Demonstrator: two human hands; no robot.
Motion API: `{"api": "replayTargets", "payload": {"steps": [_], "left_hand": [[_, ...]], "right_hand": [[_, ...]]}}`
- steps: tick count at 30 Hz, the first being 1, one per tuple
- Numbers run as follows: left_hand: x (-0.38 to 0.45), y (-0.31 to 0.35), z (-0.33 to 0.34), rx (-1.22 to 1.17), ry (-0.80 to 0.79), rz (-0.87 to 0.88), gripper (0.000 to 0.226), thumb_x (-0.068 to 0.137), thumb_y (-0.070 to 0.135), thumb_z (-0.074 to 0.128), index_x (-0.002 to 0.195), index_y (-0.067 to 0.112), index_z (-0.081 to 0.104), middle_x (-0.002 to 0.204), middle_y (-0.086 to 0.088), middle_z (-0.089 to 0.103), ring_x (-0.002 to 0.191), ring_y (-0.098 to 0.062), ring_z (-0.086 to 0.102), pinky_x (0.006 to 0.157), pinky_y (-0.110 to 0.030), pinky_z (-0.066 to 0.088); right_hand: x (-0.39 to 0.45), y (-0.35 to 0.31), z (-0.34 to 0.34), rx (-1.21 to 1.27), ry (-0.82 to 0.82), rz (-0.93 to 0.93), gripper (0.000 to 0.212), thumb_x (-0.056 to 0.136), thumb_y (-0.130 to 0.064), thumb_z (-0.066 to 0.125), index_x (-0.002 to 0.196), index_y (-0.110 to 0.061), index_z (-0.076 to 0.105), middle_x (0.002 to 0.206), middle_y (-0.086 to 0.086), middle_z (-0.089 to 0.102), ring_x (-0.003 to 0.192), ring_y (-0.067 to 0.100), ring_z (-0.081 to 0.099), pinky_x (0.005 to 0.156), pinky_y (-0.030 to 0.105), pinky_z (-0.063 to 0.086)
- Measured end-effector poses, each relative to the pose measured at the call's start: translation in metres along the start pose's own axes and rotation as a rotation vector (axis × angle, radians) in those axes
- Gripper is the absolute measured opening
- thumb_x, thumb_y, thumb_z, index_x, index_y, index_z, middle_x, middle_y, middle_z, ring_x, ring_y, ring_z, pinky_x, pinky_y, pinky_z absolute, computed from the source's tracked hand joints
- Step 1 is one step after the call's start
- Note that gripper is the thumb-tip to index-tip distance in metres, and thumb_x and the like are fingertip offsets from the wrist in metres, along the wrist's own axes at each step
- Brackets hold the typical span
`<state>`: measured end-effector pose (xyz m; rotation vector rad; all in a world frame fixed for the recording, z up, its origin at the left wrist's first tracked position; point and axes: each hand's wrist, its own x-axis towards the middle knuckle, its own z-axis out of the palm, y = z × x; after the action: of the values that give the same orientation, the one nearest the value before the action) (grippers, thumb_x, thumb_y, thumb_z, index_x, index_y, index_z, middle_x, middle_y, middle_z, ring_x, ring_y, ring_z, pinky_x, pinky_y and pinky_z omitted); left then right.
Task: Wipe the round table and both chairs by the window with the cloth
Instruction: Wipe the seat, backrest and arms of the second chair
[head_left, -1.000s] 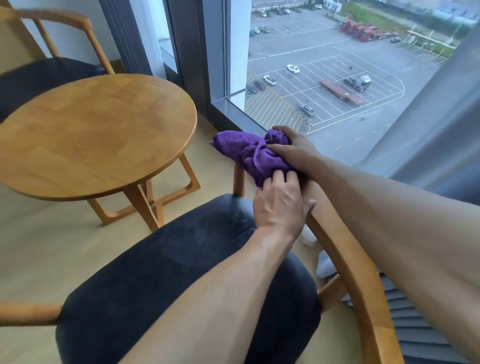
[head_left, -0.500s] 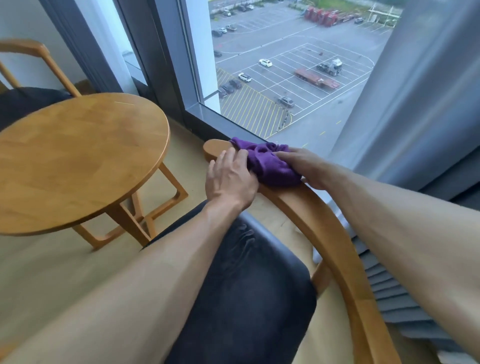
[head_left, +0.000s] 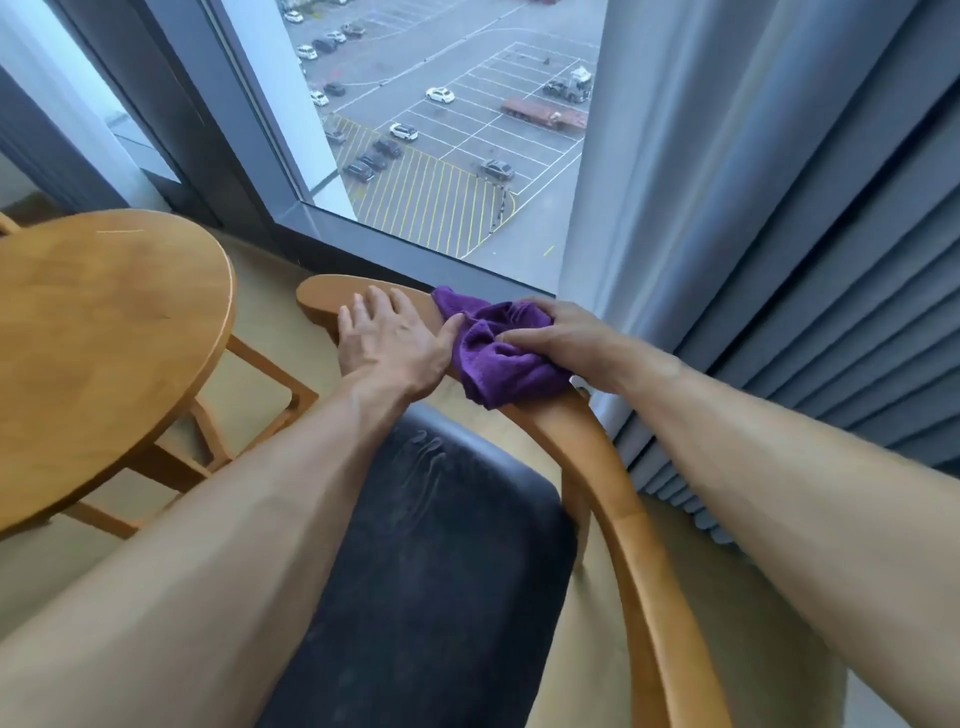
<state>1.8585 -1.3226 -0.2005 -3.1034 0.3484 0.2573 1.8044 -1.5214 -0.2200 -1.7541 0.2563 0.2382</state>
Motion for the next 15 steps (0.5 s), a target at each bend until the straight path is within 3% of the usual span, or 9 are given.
{"api": "replayTargets", "payload": {"steps": [6,10,15], "left_hand": [[0.001,0.009,0.006,0.055,-0.018,-0.038,0.113,0.081,0.084,-0.001,0.157,0.001,0.003,0.164,-0.025,0.003,0.153,-0.039,0.004,0.123,-0.05,0.002],[0.0,0.006,0.008,0.052,0.01,-0.037,0.088,0.097,0.067,0.01,0.158,0.002,0.008,0.165,-0.023,0.007,0.153,-0.037,0.007,0.124,-0.047,0.004],[0.004,-0.016,-0.011,-0.073,0.0,0.035,0.063,0.107,0.048,0.016,0.15,0.007,0.037,0.158,-0.018,0.032,0.147,-0.033,0.028,0.122,-0.048,0.017]], "right_hand": [[-0.042,0.016,-0.007,-0.001,0.095,0.016,0.023,0.077,-0.026,0.081,0.099,-0.026,0.073,0.096,-0.002,0.076,0.095,0.015,0.071,0.093,0.035,0.056],[-0.052,0.019,-0.01,-0.097,0.116,0.008,0.029,0.076,-0.034,0.08,0.101,-0.023,0.072,0.097,-0.001,0.075,0.097,0.019,0.07,0.093,0.037,0.055],[-0.016,-0.006,0.007,-0.325,0.155,-0.043,0.024,0.075,-0.045,0.077,0.094,-0.031,0.07,0.091,-0.007,0.069,0.091,0.016,0.063,0.084,0.03,0.05]]}}
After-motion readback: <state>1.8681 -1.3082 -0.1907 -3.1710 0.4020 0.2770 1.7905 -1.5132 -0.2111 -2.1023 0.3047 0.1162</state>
